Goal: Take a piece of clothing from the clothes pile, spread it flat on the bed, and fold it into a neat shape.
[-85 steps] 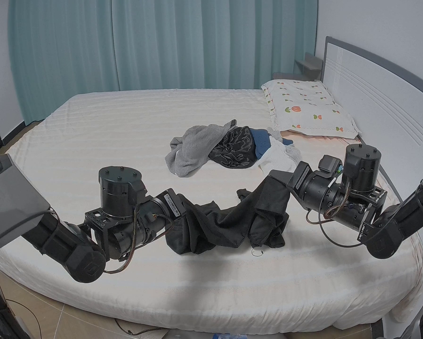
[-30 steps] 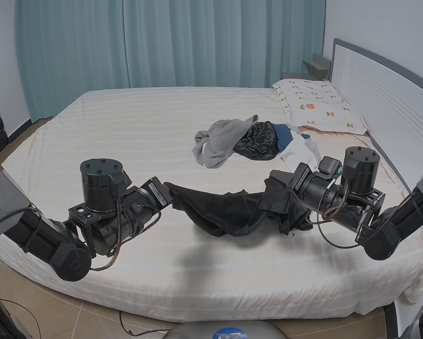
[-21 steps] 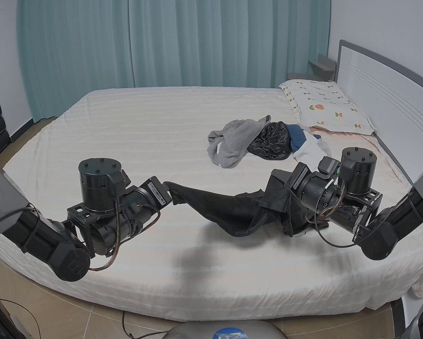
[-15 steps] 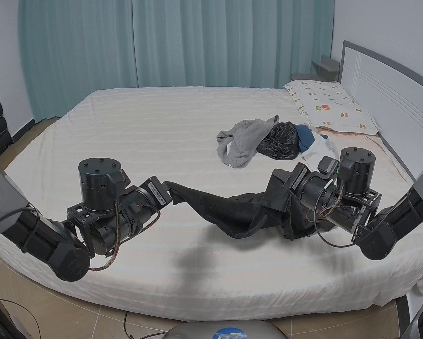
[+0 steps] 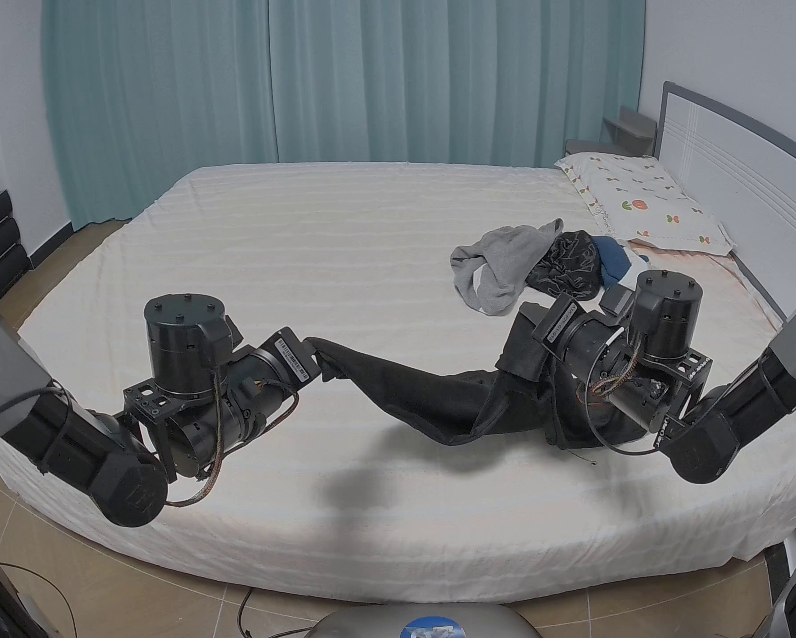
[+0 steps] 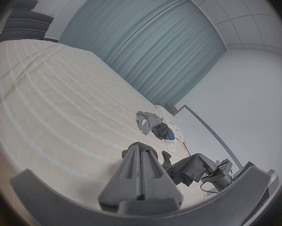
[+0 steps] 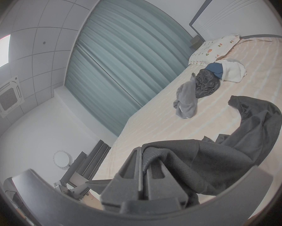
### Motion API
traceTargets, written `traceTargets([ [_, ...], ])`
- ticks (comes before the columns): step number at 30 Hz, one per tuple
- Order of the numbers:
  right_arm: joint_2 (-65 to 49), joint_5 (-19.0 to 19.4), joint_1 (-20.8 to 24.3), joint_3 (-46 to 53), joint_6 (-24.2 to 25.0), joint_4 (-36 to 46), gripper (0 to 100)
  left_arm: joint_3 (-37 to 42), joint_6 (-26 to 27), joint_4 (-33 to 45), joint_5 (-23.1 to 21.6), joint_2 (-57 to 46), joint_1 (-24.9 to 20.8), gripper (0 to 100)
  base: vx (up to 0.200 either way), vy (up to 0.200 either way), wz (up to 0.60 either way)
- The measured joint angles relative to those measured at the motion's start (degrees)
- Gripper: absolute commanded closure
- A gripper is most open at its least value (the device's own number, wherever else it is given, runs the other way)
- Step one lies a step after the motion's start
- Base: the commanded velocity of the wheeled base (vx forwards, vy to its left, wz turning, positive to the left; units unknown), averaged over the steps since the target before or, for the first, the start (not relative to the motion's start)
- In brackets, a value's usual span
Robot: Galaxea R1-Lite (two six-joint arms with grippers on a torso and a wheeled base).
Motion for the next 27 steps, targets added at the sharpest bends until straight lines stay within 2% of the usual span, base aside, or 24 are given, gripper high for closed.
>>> traceTargets([
  [6,0.0,0.0,-0.1,0.0,0.0,-2.2,100,-0.2,0.0,0.0,0.0,-0.5,0.7,100,0.000,0.200,0.00],
  [27,-1.0,0.8,-0.3,-0.5,-0.3,-2.1,100,0.2,0.7,0.4,0.0,-2.5,2.0,100,0.000,0.200,0.00],
])
